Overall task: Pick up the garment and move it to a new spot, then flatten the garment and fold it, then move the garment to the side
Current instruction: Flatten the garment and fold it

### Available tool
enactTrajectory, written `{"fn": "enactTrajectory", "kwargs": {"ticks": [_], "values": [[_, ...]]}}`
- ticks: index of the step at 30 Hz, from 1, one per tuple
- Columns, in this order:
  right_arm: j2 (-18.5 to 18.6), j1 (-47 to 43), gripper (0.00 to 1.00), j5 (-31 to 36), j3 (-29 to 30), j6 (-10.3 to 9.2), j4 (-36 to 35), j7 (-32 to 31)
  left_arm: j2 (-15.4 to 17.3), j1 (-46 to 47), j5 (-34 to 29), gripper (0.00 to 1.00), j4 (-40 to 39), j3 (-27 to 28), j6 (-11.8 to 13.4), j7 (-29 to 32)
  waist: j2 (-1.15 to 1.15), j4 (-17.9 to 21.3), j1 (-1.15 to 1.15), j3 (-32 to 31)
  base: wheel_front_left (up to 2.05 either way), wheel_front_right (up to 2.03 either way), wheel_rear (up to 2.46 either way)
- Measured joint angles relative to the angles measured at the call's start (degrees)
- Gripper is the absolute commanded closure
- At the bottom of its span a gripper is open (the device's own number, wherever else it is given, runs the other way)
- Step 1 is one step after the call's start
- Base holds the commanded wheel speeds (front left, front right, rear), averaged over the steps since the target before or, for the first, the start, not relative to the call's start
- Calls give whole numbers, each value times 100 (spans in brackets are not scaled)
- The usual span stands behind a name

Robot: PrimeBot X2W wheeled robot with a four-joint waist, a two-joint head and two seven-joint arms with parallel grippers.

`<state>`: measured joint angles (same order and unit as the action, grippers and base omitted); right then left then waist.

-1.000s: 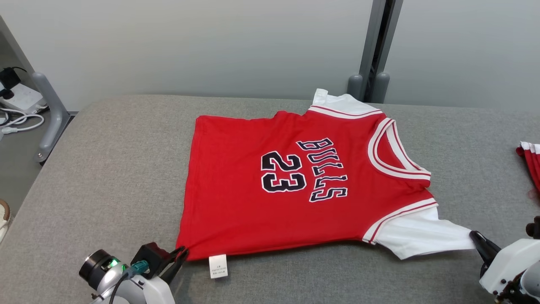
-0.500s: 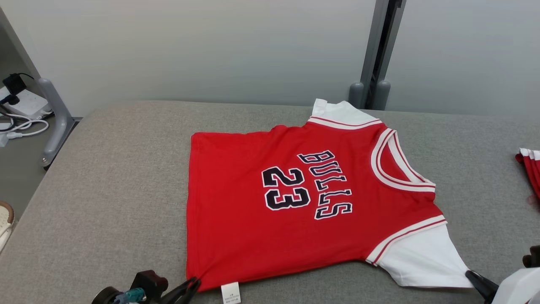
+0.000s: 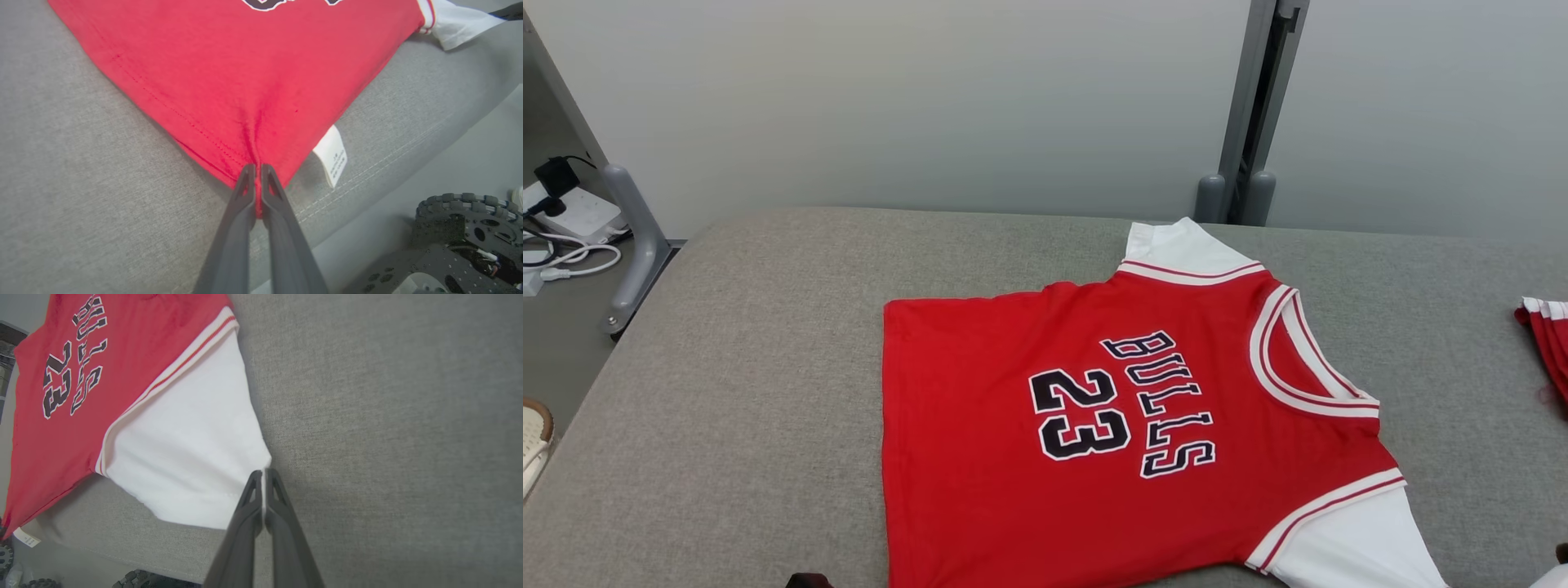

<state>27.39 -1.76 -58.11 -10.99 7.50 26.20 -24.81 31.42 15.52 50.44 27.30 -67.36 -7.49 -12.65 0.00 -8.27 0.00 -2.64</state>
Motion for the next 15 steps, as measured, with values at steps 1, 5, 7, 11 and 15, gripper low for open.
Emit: {"fn": "enactTrajectory", "kwargs": {"ticks": [1,5,7,11,15], "values": [[1,-36,100,2,54,0,-45,-67,53,3,70,100,-66,-73,0,5,0,4,0,-6,0,0,0],[-9,-214,100,80,218,0,-265,-290,203,29,320,100,-296,-274,0,69,0,11,0,-26,0,0,0],[-29,-232,100,162,349,0,-428,-281,261,47,372,100,-370,-337,0,81,0,9,0,-19,0,0,0],[-103,-192,100,360,554,0,-775,-231,341,222,527,100,-545,-393,0,53,0,-11,0,26,0,0,0],[-133,-11,100,597,738,0,-1099,-233,435,475,713,100,-789,-417,0,27,0,-47,0,116,0,0,0]]}}
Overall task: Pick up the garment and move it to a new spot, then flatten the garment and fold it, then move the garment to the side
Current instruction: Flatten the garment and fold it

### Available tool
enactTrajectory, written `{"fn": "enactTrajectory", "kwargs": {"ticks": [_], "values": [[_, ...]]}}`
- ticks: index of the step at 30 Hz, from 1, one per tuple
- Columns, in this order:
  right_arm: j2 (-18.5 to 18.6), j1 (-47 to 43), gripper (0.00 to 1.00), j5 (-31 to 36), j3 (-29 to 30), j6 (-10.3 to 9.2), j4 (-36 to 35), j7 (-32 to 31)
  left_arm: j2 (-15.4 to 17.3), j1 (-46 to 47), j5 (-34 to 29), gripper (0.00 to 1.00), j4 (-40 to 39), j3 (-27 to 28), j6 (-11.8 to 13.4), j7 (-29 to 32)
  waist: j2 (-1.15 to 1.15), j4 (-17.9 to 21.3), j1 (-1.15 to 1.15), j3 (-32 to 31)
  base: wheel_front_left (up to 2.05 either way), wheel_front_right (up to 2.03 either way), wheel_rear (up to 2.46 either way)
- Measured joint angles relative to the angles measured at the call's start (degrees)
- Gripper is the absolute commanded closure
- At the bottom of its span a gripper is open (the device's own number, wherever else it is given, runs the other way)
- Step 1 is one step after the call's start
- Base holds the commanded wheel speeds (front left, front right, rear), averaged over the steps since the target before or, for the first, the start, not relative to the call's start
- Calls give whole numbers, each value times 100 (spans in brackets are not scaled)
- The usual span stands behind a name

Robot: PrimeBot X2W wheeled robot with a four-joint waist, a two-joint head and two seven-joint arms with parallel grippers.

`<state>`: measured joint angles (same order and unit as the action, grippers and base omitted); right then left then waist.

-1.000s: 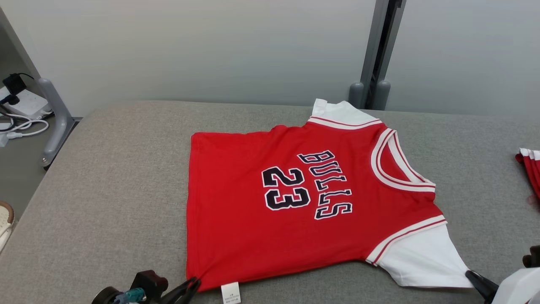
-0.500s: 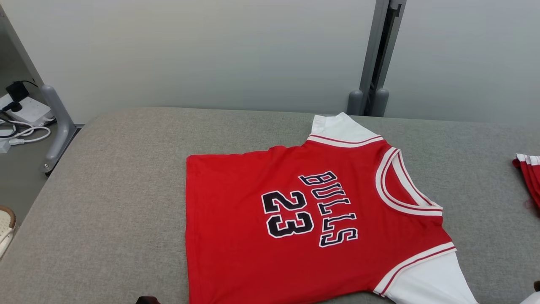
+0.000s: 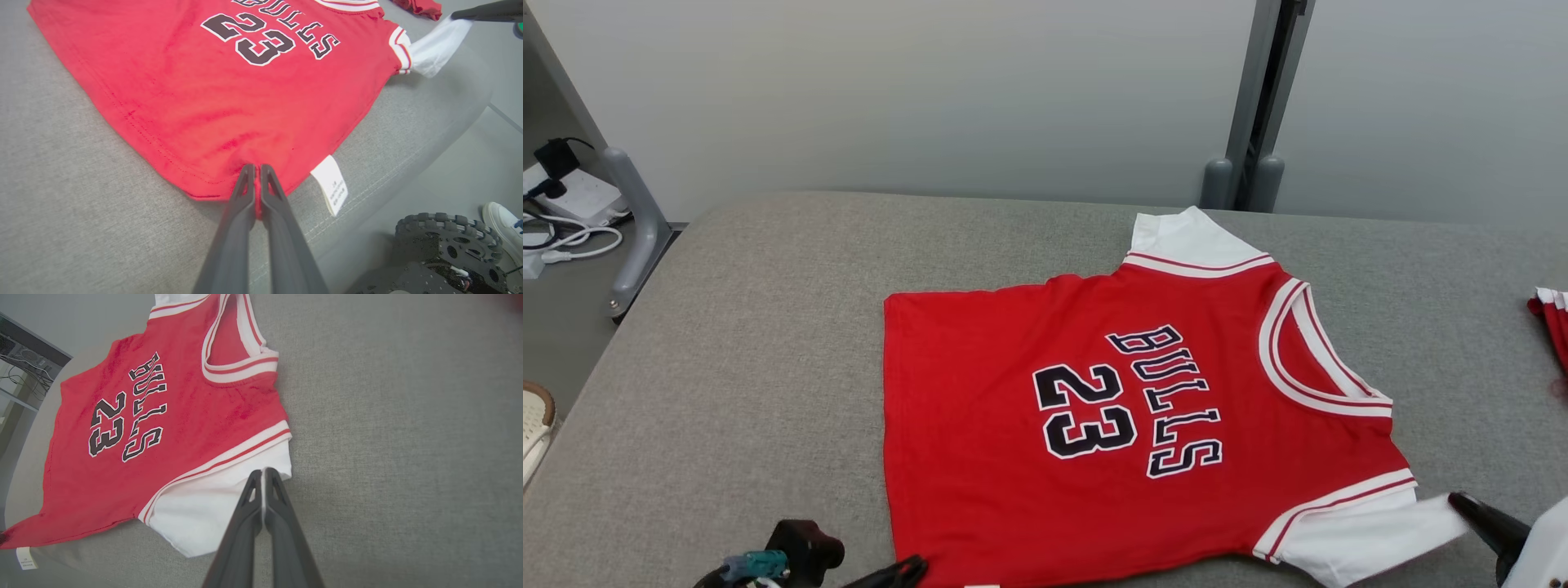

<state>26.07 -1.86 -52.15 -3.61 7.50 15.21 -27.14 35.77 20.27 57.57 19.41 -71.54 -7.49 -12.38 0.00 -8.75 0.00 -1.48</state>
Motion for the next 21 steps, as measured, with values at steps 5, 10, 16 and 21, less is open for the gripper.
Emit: {"fn": "enactTrajectory", "kwargs": {"ticks": [5,10,16,21], "values": [[-35,416,100,346,169,0,-250,-7,158,358,89,100,-235,-74,1,88,0,-52,0,185,0,0,0],[-122,892,100,611,209,0,-357,-7,249,678,474,100,-520,-107,1,114,0,-104,0,393,0,0,0],[-193,1491,100,847,116,0,-164,68,287,1007,1107,100,-680,-115,1,19,0,-171,0,649,0,0,0],[-222,2033,100,1029,-88,0,247,257,127,1184,1809,100,-579,-90,1,-92,0,-242,0,902,0,0,0]]}}
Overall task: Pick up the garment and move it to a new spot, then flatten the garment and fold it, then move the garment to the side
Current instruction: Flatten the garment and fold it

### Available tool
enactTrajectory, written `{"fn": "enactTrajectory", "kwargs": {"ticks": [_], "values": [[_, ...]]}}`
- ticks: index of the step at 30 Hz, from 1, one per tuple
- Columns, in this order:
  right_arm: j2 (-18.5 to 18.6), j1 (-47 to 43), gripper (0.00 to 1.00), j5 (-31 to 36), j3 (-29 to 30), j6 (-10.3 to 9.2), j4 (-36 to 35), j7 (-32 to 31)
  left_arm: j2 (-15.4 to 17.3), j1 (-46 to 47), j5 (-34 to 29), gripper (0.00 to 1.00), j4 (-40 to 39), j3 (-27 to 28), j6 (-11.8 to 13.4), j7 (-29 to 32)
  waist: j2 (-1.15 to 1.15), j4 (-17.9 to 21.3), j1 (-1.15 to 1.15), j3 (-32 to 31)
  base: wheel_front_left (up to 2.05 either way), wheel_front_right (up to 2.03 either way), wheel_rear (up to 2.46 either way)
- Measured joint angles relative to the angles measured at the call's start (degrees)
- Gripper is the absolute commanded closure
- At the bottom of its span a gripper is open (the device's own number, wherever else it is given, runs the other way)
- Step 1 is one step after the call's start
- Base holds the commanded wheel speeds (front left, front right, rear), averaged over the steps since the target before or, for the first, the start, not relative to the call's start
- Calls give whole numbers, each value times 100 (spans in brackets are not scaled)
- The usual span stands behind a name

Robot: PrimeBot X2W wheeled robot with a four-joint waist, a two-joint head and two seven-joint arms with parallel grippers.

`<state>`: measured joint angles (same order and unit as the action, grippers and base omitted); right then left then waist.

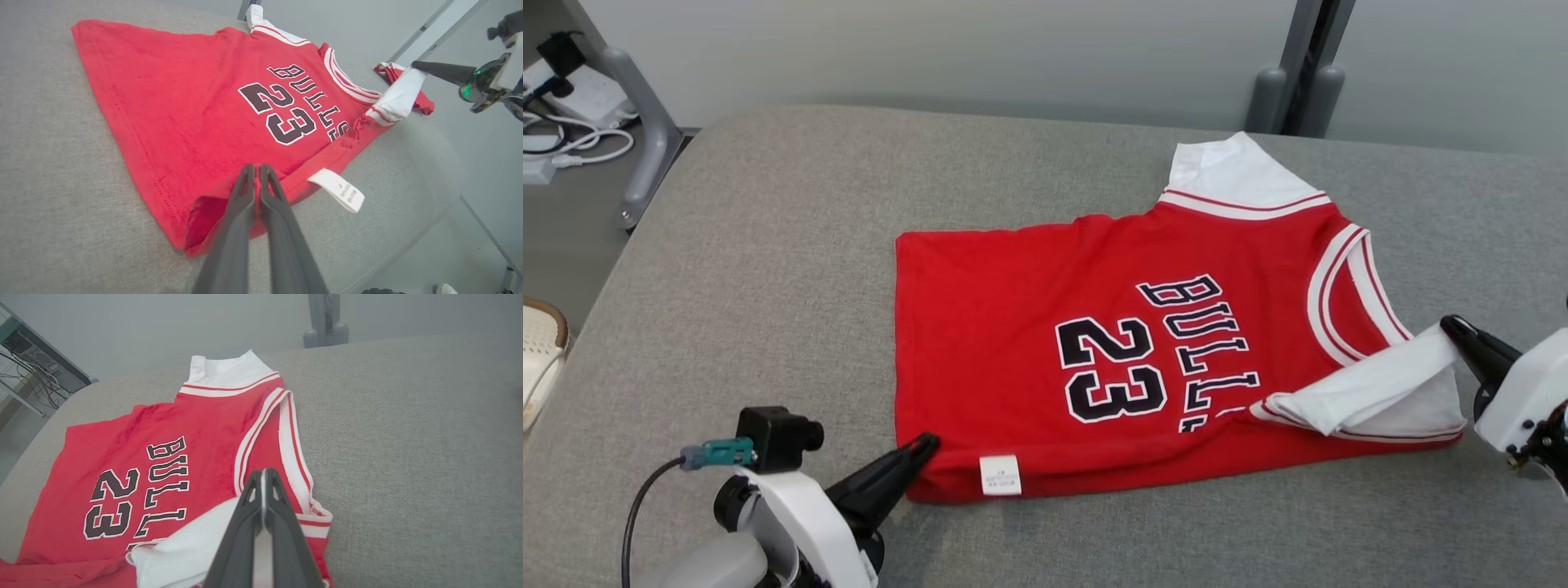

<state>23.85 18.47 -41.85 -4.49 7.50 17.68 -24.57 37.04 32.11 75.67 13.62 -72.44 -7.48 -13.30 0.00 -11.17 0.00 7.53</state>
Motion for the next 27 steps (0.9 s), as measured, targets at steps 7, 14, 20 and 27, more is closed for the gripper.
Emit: {"fn": "enactTrajectory", "kwargs": {"ticks": [7,14,20,27], "values": [[10,476,100,56,-290,0,521,299,-303,130,667,100,287,103,0,-73,0,-87,0,237,0,0,0],[52,854,100,71,-483,0,958,783,-519,232,1110,100,622,237,0,-87,0,-128,0,402,0,0,0],[115,1088,100,35,-672,0,1263,1144,-646,271,1218,100,820,271,1,-93,0,-158,0,499,0,0,0],[144,1363,100,-75,-945,0,1543,1570,-838,366,1256,100,1105,289,1,-110,0,-191,0,606,0,0,0]]}}
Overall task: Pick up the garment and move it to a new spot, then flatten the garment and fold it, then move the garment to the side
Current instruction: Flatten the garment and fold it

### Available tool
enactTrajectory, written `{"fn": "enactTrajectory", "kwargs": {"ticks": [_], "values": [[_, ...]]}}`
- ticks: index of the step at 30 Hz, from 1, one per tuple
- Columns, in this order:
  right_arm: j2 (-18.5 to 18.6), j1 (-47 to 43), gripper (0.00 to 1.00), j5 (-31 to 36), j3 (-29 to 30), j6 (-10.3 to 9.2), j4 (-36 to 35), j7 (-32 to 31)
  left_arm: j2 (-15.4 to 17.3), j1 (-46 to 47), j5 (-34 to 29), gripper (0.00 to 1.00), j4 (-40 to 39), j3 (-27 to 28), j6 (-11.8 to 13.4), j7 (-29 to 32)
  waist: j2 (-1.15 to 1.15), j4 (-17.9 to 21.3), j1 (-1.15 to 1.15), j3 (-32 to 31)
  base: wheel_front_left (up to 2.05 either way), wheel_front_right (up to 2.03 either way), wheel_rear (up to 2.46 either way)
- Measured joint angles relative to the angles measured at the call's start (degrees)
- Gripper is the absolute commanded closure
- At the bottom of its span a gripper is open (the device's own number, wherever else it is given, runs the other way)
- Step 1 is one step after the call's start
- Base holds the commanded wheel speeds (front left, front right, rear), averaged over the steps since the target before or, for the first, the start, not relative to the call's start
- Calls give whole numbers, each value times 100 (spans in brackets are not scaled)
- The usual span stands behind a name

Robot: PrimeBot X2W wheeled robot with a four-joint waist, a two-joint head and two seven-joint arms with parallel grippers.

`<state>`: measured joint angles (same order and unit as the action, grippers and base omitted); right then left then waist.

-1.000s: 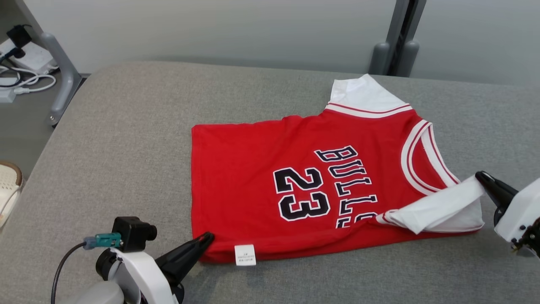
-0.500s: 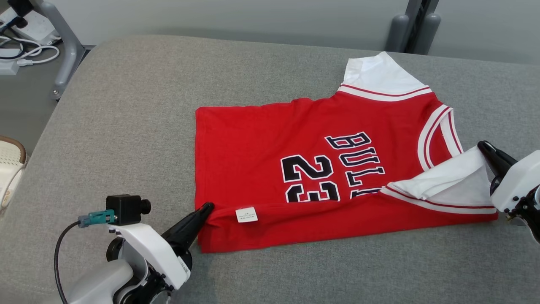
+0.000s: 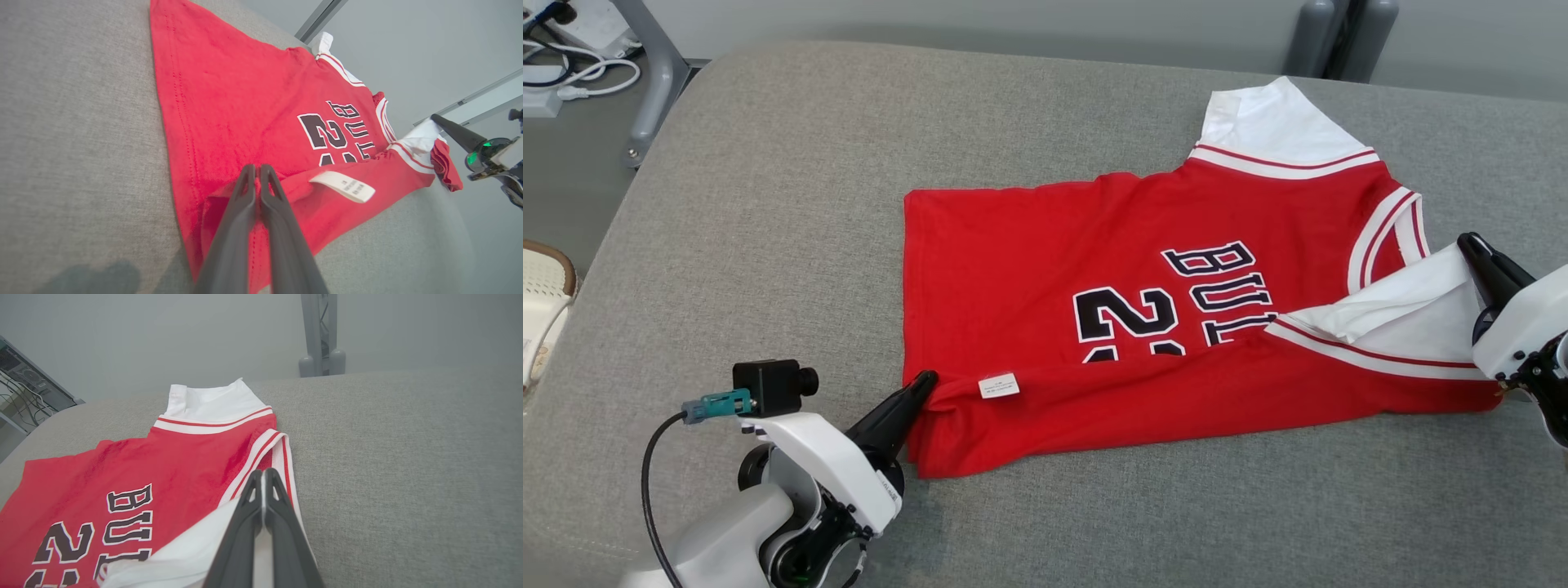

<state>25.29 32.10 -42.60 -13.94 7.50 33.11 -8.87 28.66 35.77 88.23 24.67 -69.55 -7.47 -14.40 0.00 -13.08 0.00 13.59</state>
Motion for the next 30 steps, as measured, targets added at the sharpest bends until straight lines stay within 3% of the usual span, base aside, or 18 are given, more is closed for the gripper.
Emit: {"fn": "enactTrajectory", "kwargs": {"ticks": [13,14,15,16,17,23,26,30], "values": [[27,358,100,-190,-508,0,474,414,-352,190,-57,100,528,-57,0,-2,0,-65,0,183,0,0,0],[25,377,100,-233,-535,0,515,434,-375,203,-57,93,564,-56,0,-8,0,-68,0,187,0,0,0],[21,389,100,-294,-538,0,572,439,-397,204,-57,73,600,-57,-1,-9,0,-71,0,189,0,0,0],[21,403,82,-330,-545,0,637,470,-419,204,-57,13,670,-52,0,-10,0,-73,0,191,0,0,0],[25,417,0,-335,-560,-1,686,500,-441,204,-57,0,749,-32,0,-25,0,-76,0,191,0,0,0],[-23,486,0,-591,-522,0,909,825,-598,225,-241,0,1181,300,-1,-52,0,-83,0,138,0,0,0],[-3,452,0,-653,-500,-1,975,1117,-690,221,-577,0,1308,927,-1,-59,0,-89,0,71,0,0,0],[-5,249,0,-688,-508,-1,912,1692,-857,10,-1473,0,1347,1978,0,-59,0,-83,0,-59,0,0,0]]}}
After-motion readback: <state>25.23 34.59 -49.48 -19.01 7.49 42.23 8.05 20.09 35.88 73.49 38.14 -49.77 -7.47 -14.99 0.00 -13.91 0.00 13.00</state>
